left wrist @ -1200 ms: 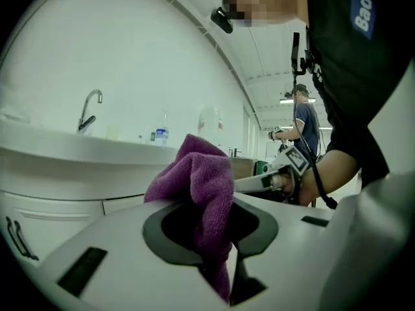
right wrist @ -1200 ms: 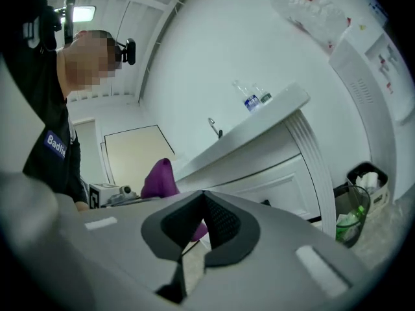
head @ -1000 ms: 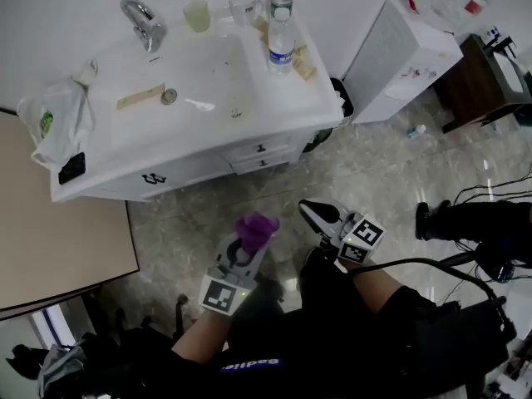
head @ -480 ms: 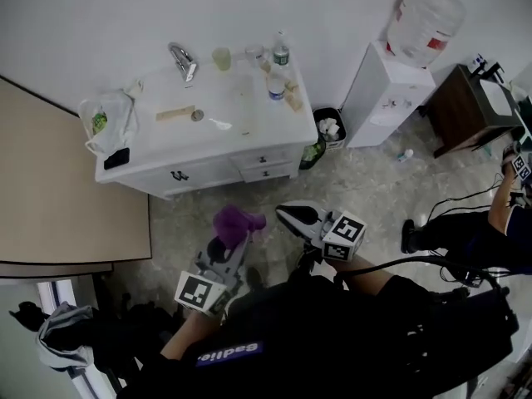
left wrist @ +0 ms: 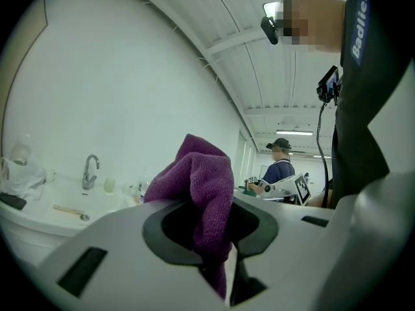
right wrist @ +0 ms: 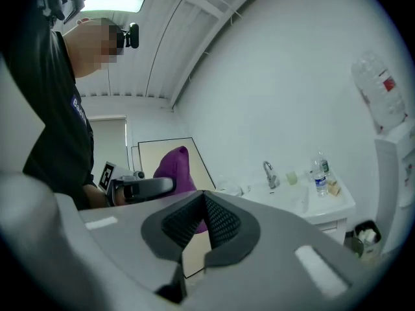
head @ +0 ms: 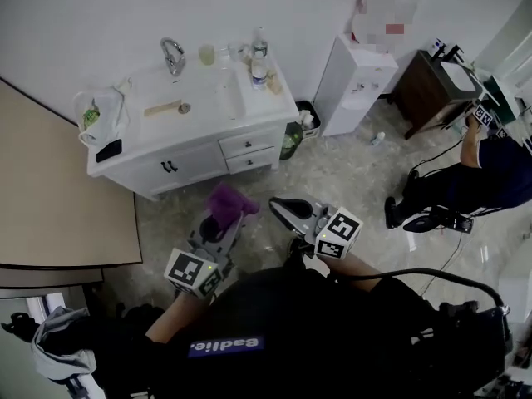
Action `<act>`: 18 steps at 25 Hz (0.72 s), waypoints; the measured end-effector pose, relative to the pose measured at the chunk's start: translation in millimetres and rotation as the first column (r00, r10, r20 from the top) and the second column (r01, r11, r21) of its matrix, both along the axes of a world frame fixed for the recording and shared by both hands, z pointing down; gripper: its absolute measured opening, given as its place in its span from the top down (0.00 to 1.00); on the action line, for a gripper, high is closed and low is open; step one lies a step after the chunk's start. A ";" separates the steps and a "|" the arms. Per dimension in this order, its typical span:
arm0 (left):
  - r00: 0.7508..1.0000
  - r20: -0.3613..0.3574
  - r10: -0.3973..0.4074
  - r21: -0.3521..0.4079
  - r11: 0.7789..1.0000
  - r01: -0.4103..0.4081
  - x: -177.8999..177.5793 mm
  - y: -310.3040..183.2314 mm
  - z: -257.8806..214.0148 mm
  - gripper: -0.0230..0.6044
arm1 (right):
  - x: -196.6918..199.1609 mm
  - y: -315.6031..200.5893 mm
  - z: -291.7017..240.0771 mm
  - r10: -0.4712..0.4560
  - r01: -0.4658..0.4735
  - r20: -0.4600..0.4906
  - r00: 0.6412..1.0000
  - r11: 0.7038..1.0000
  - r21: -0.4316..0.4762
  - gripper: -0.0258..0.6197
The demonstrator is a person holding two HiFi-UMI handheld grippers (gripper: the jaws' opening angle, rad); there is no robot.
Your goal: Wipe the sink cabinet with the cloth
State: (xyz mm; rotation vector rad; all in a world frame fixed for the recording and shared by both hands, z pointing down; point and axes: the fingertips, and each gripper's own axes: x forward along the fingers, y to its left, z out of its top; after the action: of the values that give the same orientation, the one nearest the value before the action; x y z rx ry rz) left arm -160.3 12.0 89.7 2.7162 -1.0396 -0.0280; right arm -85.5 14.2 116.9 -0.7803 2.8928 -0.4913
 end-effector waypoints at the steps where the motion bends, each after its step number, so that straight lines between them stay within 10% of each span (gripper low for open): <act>1: 1.000 -0.007 0.010 -0.009 1.000 -0.010 -2.2 10.0 0.2 0.82 | -2.3 12.8 -0.4 0.010 -0.010 -0.004 1.000 1.000 -0.007 0.97; 18: 0.995 -0.020 0.098 0.050 0.994 -0.097 35.5 92.7 -8.5 0.82 | 17.2 90.8 -25.9 -0.022 0.024 -0.024 0.999 0.996 0.082 0.97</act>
State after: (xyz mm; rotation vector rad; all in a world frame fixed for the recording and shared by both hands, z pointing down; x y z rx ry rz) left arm -124.8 104.8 81.3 2.8001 -0.9103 -0.0675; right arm -68.4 105.0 91.0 -0.7467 2.9252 -0.3654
